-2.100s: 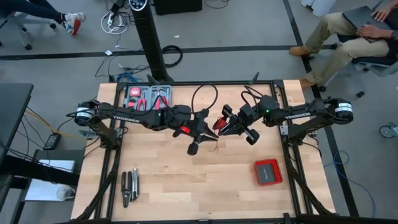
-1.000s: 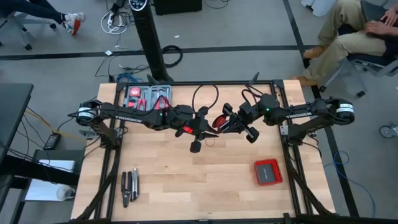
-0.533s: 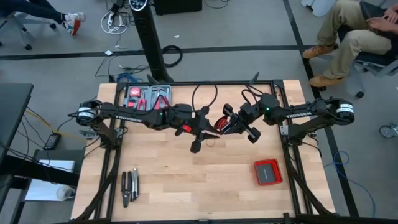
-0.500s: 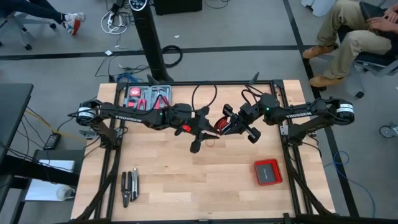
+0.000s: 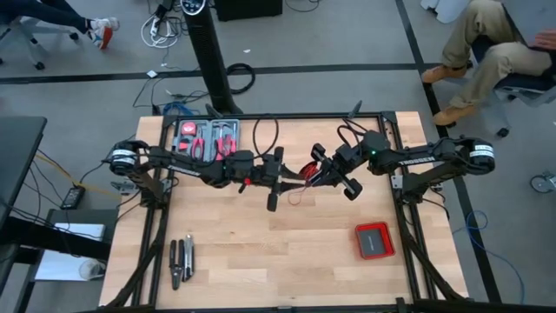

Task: Coil cords
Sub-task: Coil the red wire onto the spool

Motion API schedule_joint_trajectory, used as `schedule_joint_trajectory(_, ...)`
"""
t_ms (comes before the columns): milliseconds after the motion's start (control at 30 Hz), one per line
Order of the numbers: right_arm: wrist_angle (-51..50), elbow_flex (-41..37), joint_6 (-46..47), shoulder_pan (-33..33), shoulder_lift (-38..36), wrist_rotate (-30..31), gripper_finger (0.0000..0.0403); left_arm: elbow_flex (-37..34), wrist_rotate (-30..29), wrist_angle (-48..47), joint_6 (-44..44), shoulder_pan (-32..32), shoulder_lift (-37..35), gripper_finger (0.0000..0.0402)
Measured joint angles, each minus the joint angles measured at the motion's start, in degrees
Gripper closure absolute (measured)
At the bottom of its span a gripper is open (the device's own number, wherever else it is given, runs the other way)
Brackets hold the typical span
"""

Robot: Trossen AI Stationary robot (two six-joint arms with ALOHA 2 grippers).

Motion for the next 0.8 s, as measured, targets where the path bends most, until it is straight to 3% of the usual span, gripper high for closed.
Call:
schedule_joint_trajectory(233, -1.2, 0.0, -2.8, 0.2, 0.4, 1.1, 0.0401, 0.4, -0.5, 4.6, -2.1, 0.0, 3.1, 0.0301)
schedule_joint_trajectory(800, -2.4, 0.0, -4.8, 1.0, 0.4, 3.9, 0.0401, 0.4, -1.5, 6.9, -3.0, -0.1, 3.2, 0.0296)
